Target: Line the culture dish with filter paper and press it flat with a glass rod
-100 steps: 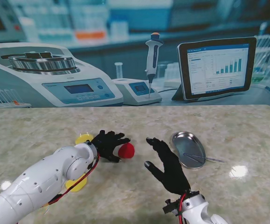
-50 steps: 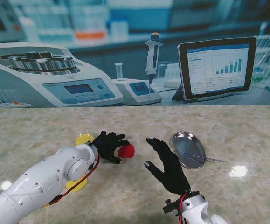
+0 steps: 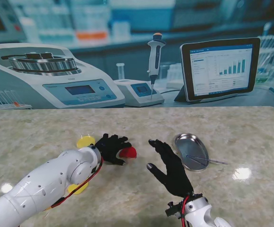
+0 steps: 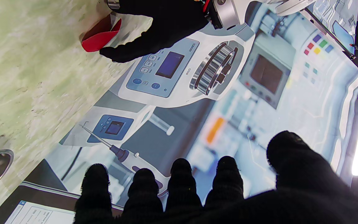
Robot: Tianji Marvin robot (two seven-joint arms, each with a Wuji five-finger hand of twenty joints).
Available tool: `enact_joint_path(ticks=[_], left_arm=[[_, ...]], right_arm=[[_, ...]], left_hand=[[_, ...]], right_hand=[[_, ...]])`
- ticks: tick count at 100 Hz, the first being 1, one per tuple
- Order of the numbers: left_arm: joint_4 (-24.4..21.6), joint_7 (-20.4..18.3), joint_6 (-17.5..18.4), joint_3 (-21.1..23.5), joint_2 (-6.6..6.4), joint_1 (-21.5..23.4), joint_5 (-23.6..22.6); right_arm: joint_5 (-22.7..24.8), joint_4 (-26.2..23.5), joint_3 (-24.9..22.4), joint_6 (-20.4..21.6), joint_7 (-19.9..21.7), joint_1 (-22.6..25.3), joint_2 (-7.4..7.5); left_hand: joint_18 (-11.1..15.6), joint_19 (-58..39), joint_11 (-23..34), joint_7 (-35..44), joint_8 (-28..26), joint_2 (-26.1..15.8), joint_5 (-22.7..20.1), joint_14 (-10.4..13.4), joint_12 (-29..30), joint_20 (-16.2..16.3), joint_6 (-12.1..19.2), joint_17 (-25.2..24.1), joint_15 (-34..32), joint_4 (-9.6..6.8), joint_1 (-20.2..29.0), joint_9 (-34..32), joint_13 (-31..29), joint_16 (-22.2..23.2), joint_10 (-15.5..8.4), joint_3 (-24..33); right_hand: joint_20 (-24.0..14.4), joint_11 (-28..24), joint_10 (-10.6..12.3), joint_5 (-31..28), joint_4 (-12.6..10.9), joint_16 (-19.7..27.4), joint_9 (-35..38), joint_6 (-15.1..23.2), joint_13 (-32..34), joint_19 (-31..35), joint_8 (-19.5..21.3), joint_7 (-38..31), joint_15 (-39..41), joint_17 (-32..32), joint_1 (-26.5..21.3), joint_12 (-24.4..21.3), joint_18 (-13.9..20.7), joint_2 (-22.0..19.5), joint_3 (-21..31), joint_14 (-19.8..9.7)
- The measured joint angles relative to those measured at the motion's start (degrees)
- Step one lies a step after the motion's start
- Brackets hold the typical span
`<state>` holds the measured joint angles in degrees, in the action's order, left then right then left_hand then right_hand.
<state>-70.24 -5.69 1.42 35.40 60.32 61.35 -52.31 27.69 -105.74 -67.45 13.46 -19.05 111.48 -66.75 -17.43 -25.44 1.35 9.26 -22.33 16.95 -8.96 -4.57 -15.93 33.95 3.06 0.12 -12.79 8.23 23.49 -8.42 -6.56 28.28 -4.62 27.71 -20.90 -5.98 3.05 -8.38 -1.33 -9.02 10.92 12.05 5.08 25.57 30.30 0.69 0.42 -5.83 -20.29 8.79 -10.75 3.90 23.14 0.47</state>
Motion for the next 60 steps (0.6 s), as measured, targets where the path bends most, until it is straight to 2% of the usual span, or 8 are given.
enact_joint_path(ticks=[4, 6, 9, 22, 60], left_arm=[[0.05, 0.10, -0.03, -0.02, 0.04, 0.00, 0.00], [0.09, 0.15, -0.05, -0.03, 0.06, 0.00, 0.01], [0.16, 0.25, -0.06, -0.05, 0.10, -0.01, 0.03], [0.44, 0.73, -0.14, -0.30, 0.21, -0.14, 0.16], [0.62, 1.34, -0.17, 0.21, 0.48, -0.07, 0.36]], right_arm=[[0.00, 0.00, 0.00, 0.00, 0.00, 0.00, 0.00], [0.00, 0.00, 0.00, 0.00, 0.00, 0.00, 0.00], [-0.01, 0.00, 0.00, 0.00, 0.00, 0.00, 0.00], [-0.02, 0.00, -0.01, 0.00, 0.00, 0.01, 0.00], [-0.01, -0.01, -0.04, -0.02, 0.00, 0.01, 0.00]], left_hand=[[0.00, 0.00, 0.01, 0.76, -1.02, -0.94, 0.00, 0.01, -0.98, 0.00, 0.00, 0.00, 0.00, -0.53, 1.67, 0.00, 0.00, 0.01, 0.00, -1.20], [0.00, 0.00, 0.01, 1.02, -1.31, -1.27, 0.00, 0.02, -1.36, 0.00, 0.00, 0.00, 0.00, -1.33, 2.17, 0.00, 0.00, 0.01, 0.00, -1.86], [0.00, 0.00, 0.01, 1.61, -1.62, -1.95, 0.00, 0.03, -1.40, 0.00, 0.00, 0.00, 0.00, -1.45, 2.97, 0.00, 0.00, 0.01, 0.00, -2.76], [0.00, 0.00, 0.48, 5.10, -2.15, -2.75, 0.00, 0.04, -3.24, 0.00, 0.00, 0.00, 0.00, -1.47, 5.00, 0.00, 0.00, 0.01, 0.00, -3.42], [0.00, 0.00, 0.67, 11.96, -1.15, -3.23, 0.00, 0.06, -4.05, 0.00, 1.01, -0.01, -0.12, -1.48, 4.88, 0.00, 0.00, 0.02, 0.00, -0.68]], right_hand=[[0.00, 0.00, 0.00, 0.00, 0.00, 0.00, 0.00, 0.00, 0.00, 0.00, 0.00, 0.00, 0.00, 0.00, -0.01, 0.00, 0.00, 0.00, 0.00, 0.00], [0.00, 0.00, 0.00, 0.00, 0.00, 0.00, 0.00, 0.00, 0.00, 0.00, 0.00, 0.00, 0.00, 0.00, 0.00, 0.00, 0.00, 0.00, 0.00, 0.00], [0.00, 0.00, 0.00, 0.00, 0.00, 0.00, 0.00, 0.00, 0.00, 0.00, 0.00, 0.00, 0.00, 0.00, -0.01, 0.00, 0.00, 0.00, 0.00, 0.00], [0.00, -0.04, 0.00, 0.00, 0.00, 0.00, 0.00, 0.00, 0.00, 0.00, 0.00, 0.00, 0.00, 0.00, -0.70, 0.00, 0.00, 0.01, -0.10, 0.00], [0.00, -0.12, 0.00, 0.00, 0.00, 0.00, 0.00, 0.00, 0.00, 0.00, 0.01, 0.00, 0.00, 0.00, -1.23, 0.00, 0.00, 0.01, -0.17, 0.00]])
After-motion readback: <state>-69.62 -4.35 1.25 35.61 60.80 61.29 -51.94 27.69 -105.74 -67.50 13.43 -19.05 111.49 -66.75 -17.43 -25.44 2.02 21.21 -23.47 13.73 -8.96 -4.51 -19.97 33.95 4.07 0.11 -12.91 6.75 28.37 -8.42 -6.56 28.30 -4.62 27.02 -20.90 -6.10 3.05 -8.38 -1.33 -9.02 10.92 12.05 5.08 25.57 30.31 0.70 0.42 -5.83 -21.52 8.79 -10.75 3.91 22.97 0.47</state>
